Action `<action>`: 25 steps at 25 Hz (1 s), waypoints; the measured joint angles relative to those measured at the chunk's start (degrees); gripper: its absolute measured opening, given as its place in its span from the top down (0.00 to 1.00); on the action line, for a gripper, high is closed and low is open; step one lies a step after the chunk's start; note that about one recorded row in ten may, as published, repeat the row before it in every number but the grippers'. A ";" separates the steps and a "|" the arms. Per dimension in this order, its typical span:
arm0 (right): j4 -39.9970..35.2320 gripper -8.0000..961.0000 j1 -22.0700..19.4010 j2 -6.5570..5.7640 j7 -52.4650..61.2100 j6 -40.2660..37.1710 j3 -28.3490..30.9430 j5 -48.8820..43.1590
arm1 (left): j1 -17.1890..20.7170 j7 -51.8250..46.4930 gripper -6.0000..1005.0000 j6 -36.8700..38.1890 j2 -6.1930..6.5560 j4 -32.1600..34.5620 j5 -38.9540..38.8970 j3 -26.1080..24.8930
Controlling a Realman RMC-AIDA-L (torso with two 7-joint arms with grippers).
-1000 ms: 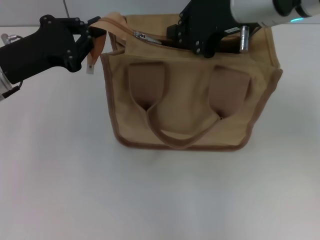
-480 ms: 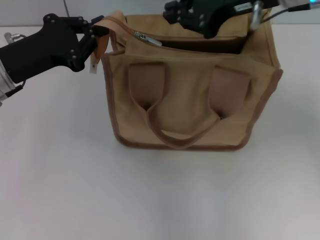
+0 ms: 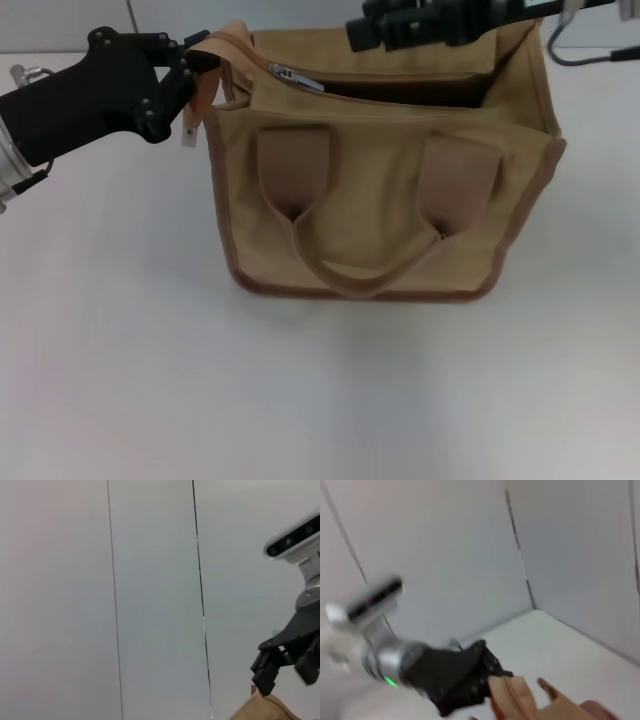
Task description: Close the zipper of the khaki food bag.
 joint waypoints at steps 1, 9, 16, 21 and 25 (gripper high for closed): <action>3.49 0.69 0.04 -1.02 2.49 -1.01 0.25 2.59 | 0.00 -0.03 0.98 0.00 0.00 0.00 -0.08 0.00; 16.81 0.40 -0.12 -3.30 12.47 -1.93 0.39 7.05 | -0.01 -0.02 0.98 0.00 0.00 0.00 -0.77 0.21; 20.93 0.39 0.57 -2.36 13.46 2.31 -0.09 6.91 | 0.00 0.08 0.98 0.05 0.01 0.00 -0.80 0.25; 22.54 0.39 2.34 -1.65 13.78 5.07 -0.36 6.66 | -0.13 0.39 0.98 0.21 0.00 0.00 -0.80 0.38; 24.81 0.39 4.02 -1.52 14.07 5.74 -0.47 6.28 | -0.21 0.47 0.98 0.43 0.00 0.00 -0.80 0.39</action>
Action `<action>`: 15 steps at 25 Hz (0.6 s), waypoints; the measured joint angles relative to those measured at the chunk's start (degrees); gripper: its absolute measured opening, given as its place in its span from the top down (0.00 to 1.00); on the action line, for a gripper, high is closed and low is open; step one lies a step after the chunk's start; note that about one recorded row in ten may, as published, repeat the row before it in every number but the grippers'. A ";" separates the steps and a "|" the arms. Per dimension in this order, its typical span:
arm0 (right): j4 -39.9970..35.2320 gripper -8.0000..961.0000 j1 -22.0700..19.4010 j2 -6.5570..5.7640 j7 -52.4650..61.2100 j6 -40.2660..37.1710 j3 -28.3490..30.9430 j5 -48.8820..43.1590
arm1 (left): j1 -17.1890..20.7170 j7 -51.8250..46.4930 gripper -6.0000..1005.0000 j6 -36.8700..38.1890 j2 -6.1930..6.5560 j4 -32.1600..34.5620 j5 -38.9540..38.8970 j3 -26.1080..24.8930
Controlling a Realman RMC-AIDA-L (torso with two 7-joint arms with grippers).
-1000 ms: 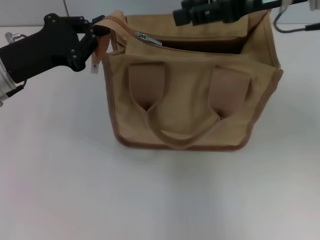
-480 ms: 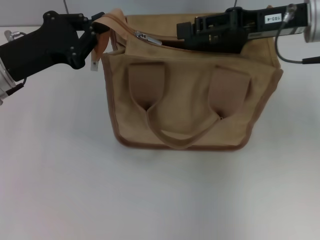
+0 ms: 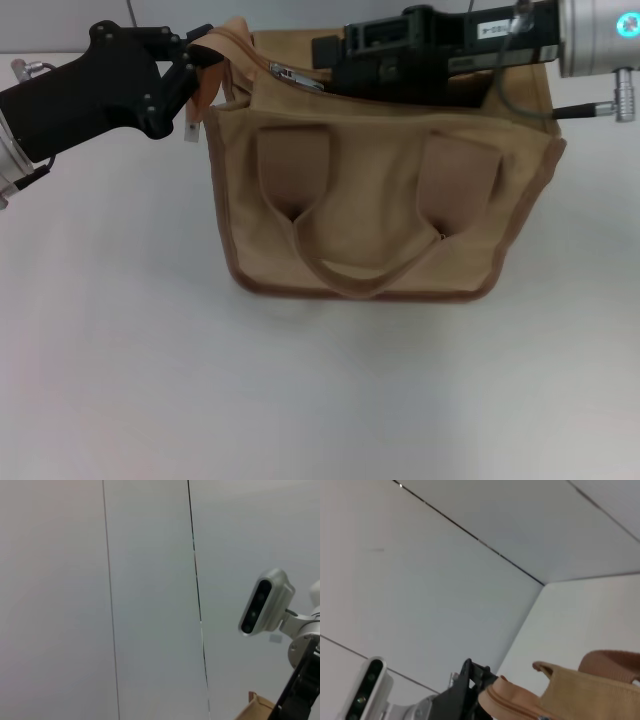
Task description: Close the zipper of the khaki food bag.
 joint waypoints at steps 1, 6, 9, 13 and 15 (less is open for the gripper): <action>0.84 0.39 0.83 0.00 0.71 0.13 -0.02 -1.09 | -0.03 0.08 0.98 0.08 0.00 0.00 0.00 -0.02; -0.14 0.39 0.60 -0.17 2.63 -0.25 0.49 -1.99 | -0.21 0.43 0.98 0.68 0.00 0.00 0.00 -0.35; -1.04 0.39 -0.05 -0.39 3.78 -0.37 0.18 -2.00 | -0.23 0.47 0.98 0.97 0.00 0.00 -0.05 -0.40; -1.14 0.39 -0.23 -0.64 4.23 -0.27 0.02 -2.15 | -0.23 0.47 0.98 1.16 0.00 0.00 -0.07 -0.40; -0.99 0.39 -0.22 -0.70 4.33 -0.13 0.01 -2.43 | -0.23 0.49 0.98 1.16 0.00 0.00 -0.08 -0.38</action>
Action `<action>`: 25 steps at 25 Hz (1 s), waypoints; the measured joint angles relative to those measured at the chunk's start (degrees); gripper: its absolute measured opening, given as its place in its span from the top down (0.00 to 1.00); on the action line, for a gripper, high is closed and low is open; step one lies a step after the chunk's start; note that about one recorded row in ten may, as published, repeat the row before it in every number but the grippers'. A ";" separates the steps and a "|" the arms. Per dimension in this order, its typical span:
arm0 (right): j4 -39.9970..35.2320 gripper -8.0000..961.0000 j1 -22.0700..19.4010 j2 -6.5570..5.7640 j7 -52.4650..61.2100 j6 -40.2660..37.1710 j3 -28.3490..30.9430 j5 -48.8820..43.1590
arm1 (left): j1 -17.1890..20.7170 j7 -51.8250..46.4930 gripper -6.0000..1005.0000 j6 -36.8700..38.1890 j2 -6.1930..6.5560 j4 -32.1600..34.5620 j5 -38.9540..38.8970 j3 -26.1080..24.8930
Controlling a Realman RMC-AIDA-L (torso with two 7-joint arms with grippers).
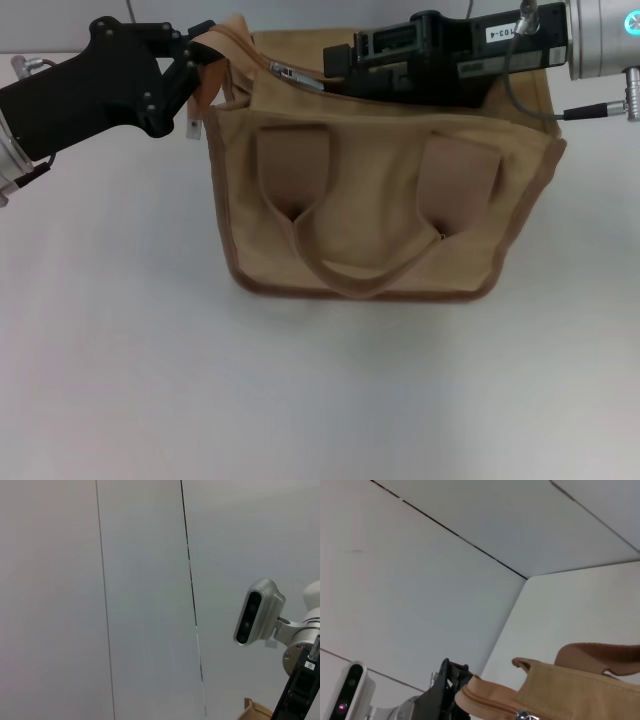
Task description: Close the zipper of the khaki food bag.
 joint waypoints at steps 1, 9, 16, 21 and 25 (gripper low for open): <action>0.07 0.39 0.20 0.13 0.03 0.01 -0.04 -0.60 | 0.00 0.04 0.98 0.00 0.00 0.00 0.00 0.07; 0.24 0.39 1.57 1.05 1.05 0.10 -0.08 -3.49 | -0.15 0.08 0.98 0.00 0.00 0.00 0.00 0.22; 0.01 0.39 2.22 2.38 0.56 -0.27 0.42 -1.43 | -0.17 0.55 0.98 0.21 -0.07 0.00 -0.01 0.16; 0.41 0.39 2.14 2.56 -0.20 0.03 0.46 0.95 | -0.18 0.58 0.98 0.54 -0.09 -0.02 0.00 0.01; 0.66 0.39 2.16 2.56 -0.40 -0.04 0.48 1.63 | -0.18 0.73 0.98 0.61 -0.09 -0.35 0.00 -0.01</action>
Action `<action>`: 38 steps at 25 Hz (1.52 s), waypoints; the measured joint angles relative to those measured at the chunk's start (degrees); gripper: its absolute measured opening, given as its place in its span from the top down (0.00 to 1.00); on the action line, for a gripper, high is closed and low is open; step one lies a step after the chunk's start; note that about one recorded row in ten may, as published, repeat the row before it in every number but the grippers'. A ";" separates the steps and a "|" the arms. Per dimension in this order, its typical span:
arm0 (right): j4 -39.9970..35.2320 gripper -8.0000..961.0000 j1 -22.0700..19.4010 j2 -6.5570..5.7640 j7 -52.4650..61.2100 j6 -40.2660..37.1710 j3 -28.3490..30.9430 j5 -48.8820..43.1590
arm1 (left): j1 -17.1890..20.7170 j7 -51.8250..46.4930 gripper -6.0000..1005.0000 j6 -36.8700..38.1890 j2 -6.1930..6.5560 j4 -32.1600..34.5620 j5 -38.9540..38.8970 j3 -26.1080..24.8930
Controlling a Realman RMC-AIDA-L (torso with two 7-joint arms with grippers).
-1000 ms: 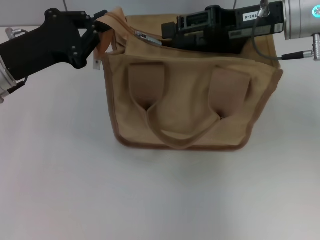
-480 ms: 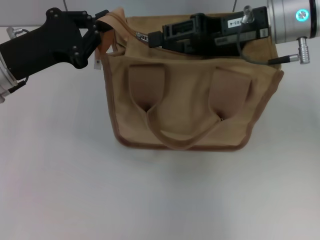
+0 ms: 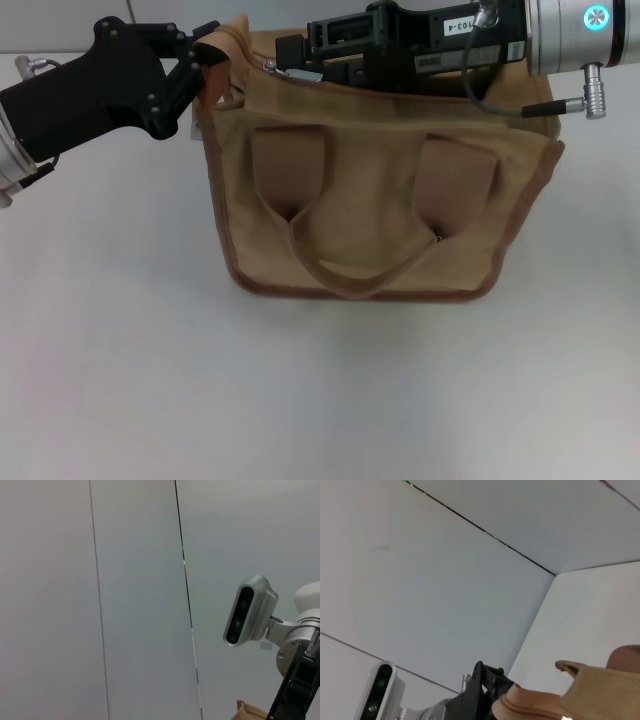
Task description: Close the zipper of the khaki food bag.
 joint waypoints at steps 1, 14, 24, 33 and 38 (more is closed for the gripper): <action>0.02 0.39 0.05 0.00 0.08 -0.30 0.02 0.04 | 0.00 0.34 0.98 0.01 0.00 -0.27 -0.05 0.02; -3.66 0.39 -0.15 -0.70 0.34 -4.06 -0.16 -0.04 | 0.43 0.50 0.98 0.18 0.00 -0.56 -0.69 0.44; -8.81 0.39 0.10 -1.53 0.01 -3.89 -0.48 -4.66 | 0.36 0.53 0.98 0.18 0.00 -1.09 -0.70 0.40; -12.08 0.39 -1.65 -1.00 1.51 -5.41 -0.55 -3.01 | 0.35 0.26 0.98 0.19 0.09 -1.08 -0.71 0.00; -8.80 0.39 -0.76 0.04 1.60 -4.73 -0.73 -3.79 | 0.19 0.14 0.98 0.23 0.06 -1.05 -0.70 0.38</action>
